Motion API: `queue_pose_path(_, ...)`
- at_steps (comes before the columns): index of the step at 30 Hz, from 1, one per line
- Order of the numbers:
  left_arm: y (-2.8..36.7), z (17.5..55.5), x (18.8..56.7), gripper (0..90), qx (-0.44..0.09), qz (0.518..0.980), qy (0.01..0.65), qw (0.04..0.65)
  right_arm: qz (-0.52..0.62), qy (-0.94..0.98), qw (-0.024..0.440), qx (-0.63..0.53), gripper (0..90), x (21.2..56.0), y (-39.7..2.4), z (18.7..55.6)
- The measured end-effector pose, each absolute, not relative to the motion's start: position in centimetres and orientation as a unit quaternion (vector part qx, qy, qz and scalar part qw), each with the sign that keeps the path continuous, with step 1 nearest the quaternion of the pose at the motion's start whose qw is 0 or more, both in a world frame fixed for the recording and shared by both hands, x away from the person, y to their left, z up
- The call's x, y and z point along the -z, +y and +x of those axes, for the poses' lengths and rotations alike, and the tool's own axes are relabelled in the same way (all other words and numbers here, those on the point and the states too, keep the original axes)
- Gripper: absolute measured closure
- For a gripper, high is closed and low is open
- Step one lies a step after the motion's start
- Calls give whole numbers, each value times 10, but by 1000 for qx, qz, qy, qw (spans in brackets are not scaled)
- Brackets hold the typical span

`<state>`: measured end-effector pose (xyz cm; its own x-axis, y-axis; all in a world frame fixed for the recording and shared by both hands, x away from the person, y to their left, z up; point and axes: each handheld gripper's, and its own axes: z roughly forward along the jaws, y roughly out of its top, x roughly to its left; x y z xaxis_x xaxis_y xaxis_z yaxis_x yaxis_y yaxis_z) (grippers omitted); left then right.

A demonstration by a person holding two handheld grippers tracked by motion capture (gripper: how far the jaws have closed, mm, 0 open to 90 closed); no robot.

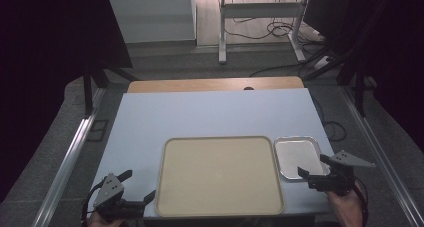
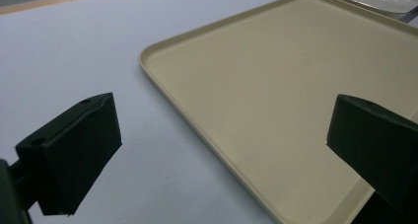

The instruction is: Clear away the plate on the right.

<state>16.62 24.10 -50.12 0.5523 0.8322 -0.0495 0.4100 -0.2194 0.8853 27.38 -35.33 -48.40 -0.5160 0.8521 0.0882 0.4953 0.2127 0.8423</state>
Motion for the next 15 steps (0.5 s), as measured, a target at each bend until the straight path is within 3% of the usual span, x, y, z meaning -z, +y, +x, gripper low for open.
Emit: queue_pose_path(15, 241, 166, 501, 0, -226, 748, 415, 466, 476, 746, 197, -422, 5, 484, -360, 289)
